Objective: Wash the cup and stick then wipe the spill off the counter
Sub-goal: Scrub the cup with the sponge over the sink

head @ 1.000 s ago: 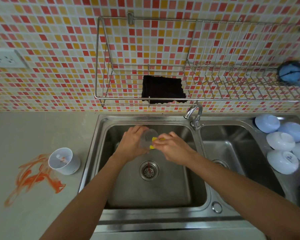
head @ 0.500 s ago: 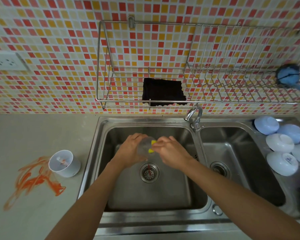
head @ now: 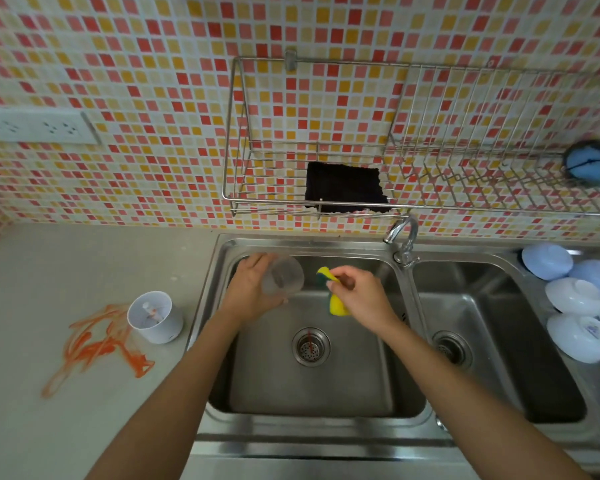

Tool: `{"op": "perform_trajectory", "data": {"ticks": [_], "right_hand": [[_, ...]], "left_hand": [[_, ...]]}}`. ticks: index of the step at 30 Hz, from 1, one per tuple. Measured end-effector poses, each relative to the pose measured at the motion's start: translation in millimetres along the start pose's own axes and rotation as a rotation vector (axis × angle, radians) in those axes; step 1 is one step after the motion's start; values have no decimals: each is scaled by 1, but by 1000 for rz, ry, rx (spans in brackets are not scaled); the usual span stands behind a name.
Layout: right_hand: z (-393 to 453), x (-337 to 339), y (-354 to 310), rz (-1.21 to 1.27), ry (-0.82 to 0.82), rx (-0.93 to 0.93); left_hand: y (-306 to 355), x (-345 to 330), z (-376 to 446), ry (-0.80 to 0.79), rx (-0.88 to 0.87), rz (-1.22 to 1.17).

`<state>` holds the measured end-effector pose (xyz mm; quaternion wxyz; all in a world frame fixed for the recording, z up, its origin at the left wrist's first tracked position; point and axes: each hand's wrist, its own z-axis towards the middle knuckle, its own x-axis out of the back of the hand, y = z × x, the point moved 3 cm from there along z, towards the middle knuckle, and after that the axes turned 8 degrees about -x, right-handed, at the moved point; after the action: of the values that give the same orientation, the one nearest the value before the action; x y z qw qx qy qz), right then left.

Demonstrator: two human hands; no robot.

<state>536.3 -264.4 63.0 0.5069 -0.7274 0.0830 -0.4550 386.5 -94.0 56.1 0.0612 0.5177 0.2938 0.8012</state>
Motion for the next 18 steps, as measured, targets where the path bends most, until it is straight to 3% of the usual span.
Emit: {"op": "perform_trajectory", "data": {"ticks": [4,11,15,18], "right_hand": [[-1,-2,-15,192,-21,-80],[21,18,-105,394,58,68],[48,26,-151,456,187,128],[73,20,-169,364,269,111]], "left_hand": [[-1,15,-3,40,12,16],[0,27,-6,47,25,9],[-8,34,-3,36,44,-14],[-10,41,1,46,61,-29]]}}
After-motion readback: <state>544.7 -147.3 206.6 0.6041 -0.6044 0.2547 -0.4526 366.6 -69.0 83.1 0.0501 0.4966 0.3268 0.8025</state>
